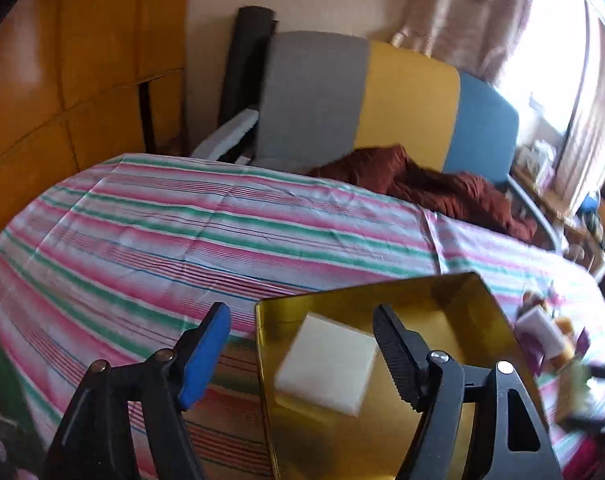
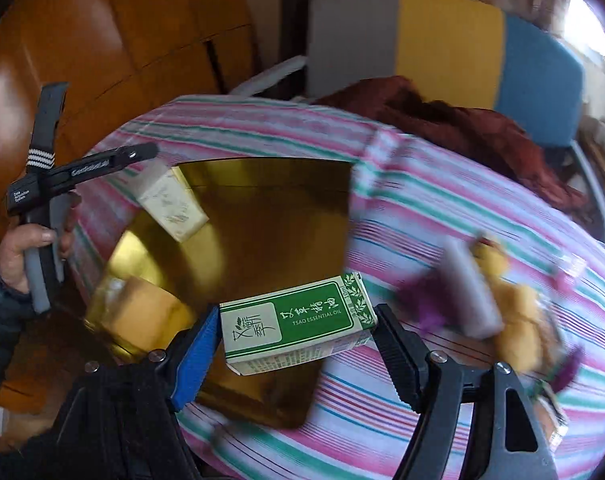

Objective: Organize objects
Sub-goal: 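Lower the cream box into the tray with the left tool while the right tool adds the green box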

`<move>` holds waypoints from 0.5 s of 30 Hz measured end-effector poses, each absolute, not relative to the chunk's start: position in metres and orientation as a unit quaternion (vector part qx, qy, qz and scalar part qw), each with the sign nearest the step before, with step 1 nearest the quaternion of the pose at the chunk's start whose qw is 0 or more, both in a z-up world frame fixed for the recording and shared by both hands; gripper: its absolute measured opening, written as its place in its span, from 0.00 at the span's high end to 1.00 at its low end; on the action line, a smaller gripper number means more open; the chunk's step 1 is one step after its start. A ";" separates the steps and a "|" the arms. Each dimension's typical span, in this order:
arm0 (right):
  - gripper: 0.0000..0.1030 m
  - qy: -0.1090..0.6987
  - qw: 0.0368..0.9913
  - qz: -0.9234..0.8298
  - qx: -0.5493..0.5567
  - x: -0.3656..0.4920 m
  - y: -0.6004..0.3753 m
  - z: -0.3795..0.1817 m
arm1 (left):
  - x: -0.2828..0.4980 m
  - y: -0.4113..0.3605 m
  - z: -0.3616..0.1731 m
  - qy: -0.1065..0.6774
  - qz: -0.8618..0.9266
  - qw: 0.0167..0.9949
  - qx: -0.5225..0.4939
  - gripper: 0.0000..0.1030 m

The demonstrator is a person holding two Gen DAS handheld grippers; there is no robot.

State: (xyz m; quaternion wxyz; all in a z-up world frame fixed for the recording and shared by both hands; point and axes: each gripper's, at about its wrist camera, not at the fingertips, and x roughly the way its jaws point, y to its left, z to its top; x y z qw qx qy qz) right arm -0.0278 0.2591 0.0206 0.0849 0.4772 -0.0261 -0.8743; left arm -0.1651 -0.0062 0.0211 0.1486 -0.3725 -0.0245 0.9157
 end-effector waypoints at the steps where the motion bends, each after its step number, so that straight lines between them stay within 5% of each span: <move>1: 0.25 -0.026 0.095 -0.872 0.479 -0.036 0.248 0.017 | -0.161 -0.011 0.023 -0.035 0.917 0.149 -0.369 0.25; 15: 0.17 -0.129 0.157 -0.861 0.467 -0.098 0.191 0.001 | -0.083 -0.054 0.006 -0.093 0.915 0.134 -0.368 0.18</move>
